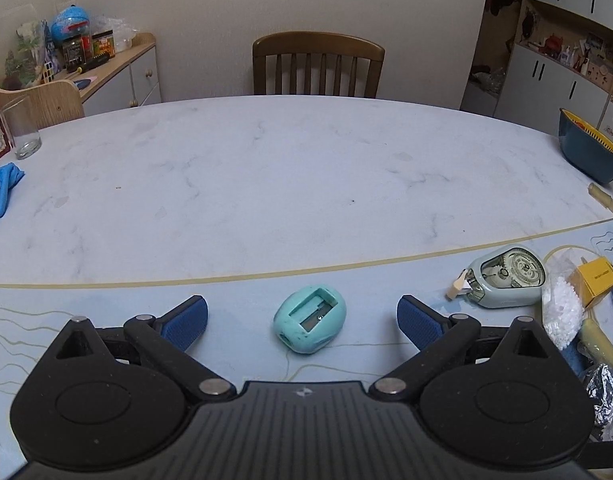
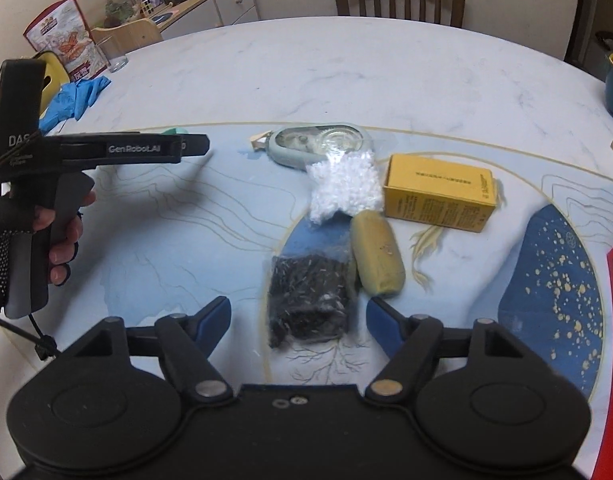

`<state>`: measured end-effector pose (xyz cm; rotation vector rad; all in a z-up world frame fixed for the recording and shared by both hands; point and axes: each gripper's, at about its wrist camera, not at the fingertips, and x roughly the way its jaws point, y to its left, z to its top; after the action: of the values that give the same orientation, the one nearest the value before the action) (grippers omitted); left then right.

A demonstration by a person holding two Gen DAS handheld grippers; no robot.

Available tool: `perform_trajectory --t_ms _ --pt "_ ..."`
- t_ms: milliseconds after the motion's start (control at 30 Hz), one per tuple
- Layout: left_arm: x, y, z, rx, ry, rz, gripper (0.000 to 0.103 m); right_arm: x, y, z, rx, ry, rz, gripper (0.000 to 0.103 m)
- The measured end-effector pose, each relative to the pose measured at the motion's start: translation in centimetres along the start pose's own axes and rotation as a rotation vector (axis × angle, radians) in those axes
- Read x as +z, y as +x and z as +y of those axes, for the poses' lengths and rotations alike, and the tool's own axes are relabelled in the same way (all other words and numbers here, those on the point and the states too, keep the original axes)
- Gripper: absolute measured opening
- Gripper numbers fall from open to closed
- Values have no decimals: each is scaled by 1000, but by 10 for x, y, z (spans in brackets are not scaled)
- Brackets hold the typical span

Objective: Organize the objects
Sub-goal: 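Grasp the teal sharpener with the left tool while the right tool grasps the black bag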

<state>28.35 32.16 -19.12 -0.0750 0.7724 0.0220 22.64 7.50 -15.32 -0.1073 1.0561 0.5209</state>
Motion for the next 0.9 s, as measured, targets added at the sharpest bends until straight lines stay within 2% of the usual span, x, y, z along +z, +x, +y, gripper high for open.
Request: perform_trajectory --t_ms 133,267,400,433,500,600,900 --pt "-1 0 -1 0 16 -14 93 2 0 1 -12 0 -5 67" --pt "0 -2 -4 -1 40 -25 72 3 0 3 -33 -3 -6 57" --pt "-1 -3 -10 4 83 -23 58 3 0 4 -49 1 -6 47" --pt "-1 -3 -11 9 88 -22 57 2 0 4 -52 4 -6 46" --pt "0 -3 -12 9 97 -20 45 1 -1 6 -62 0 -11 42" --pt "0 -4 -13 4 103 -14 36 1 0 7 -67 5 -18 39" --pt "-5 -13 -12 -4 60 -2 35 -1 -7 10 -59 0 -38 29"
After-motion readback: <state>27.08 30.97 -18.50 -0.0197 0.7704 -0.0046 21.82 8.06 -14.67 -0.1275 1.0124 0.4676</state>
